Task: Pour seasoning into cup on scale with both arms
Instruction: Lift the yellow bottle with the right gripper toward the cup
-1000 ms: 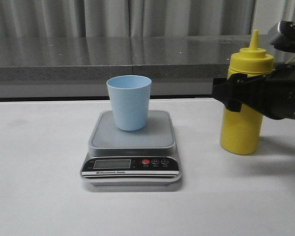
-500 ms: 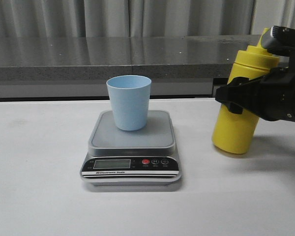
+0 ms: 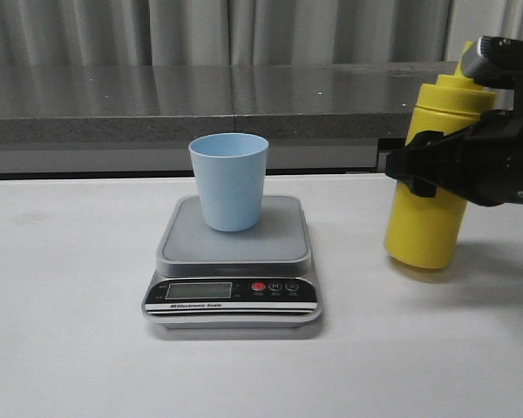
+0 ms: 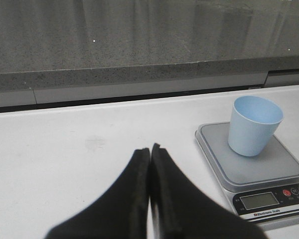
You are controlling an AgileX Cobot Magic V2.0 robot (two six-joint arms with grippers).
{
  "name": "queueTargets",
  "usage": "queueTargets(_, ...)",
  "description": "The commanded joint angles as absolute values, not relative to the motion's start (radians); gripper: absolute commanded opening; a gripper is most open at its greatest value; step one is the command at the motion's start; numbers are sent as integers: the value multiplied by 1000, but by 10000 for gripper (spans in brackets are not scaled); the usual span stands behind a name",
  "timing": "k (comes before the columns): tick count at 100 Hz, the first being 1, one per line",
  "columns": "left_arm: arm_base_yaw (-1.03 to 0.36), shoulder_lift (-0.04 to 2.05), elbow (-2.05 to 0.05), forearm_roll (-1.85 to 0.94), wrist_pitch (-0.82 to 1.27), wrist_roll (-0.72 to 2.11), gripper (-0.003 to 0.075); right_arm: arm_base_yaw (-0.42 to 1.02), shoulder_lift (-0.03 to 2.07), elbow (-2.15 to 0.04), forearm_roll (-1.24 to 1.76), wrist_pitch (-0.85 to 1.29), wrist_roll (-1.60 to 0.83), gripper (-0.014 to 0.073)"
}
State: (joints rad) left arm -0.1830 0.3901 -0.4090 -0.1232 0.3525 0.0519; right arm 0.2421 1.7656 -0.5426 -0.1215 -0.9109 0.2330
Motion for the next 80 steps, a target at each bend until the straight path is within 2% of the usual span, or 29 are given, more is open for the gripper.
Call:
queueTargets(1, -179, 397, -437, -127, 269, 41, -20, 240, 1664, -576, -132, -902, 161, -58)
queueTargets(28, -179, 397, -437, -127, 269, 41, -20, 263, 1536, -729, -338, -517, 84, -58)
queueTargets(80, -179, 397, -437, -127, 269, 41, -20, 455, 1568, -1066, -845, 101, 78, -58)
